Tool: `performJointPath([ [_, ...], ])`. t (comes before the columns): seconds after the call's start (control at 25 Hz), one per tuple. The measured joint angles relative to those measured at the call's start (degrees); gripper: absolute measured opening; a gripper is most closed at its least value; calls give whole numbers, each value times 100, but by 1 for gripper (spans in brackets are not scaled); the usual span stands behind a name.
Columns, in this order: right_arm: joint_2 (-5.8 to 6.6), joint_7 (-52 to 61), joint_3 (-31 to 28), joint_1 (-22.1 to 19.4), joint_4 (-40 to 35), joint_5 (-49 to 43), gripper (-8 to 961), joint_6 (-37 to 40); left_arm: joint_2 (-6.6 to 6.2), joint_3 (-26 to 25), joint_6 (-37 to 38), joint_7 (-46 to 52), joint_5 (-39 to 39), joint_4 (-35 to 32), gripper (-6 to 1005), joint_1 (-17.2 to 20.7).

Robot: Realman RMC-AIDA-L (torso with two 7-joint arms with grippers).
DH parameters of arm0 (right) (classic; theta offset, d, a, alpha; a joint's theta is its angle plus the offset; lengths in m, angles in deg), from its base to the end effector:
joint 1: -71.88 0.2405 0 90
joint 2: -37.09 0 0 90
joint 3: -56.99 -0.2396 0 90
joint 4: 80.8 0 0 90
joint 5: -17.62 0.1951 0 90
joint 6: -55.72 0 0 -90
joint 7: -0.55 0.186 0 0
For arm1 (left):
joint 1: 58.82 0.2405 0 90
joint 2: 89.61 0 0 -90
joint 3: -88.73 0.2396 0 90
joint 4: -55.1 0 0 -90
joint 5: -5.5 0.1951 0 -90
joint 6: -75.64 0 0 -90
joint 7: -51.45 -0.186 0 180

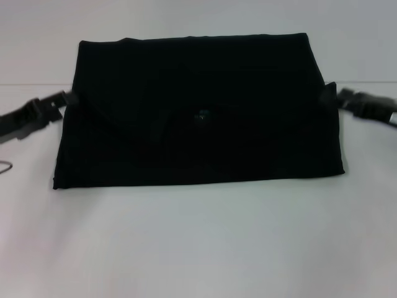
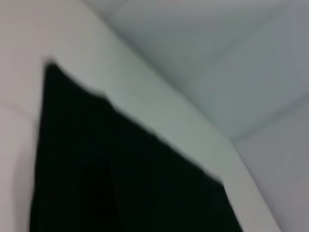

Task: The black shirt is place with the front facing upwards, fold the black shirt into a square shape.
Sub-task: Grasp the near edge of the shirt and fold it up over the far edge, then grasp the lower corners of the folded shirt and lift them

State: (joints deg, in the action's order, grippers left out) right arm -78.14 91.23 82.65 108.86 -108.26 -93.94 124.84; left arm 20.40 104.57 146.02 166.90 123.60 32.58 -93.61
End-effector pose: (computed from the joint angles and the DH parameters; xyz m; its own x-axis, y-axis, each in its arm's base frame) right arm 0.2535 0.4079 0.0157 0.5154 -0.4729 -0.7147 -0.8157 -0.5265 -0.2398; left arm -0.2988 0.3961 0.0469 0.0441 0.6354 0.7709 0.9824 -0.1678 0.0821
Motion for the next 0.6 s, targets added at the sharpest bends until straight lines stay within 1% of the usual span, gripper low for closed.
performJointPath([
  [0.04, 34, -190, 146, -43, -4, -73, 513, 321, -102, 309, 192, 249, 19, -11, 702, 52],
  [0.08, 50, -321, 276, -69, -10, -133, 561, 512, -171, 510, 327, 422, 42, -19, 781, 73],
  [0.16, 55, -577, 545, -112, -19, -262, 658, 804, -253, 809, 499, 773, 258, -124, 816, 94],
  [0.24, 2, -754, 803, -131, -26, -376, 754, 921, -249, 910, 513, 1111, 613, -304, 851, 97],
  [0.32, -65, -869, 1032, -139, -29, -456, 871, 954, -238, 938, 467, 1326, 845, -391, 886, 94],
  [0.36, -109, -915, 1128, -139, -27, -484, 930, 952, -237, 945, 427, 1405, 912, -407, 884, 92],
  [0.52, -255, -1001, 1280, -139, -32, -640, 925, 882, -229, 956, 232, 1455, 944, -390, 878, 93],
  [0.6, -274, -1004, 1284, -133, -29, -674, 924, 847, -201, 964, 118, 1441, 947, -381, 874, 97],
])
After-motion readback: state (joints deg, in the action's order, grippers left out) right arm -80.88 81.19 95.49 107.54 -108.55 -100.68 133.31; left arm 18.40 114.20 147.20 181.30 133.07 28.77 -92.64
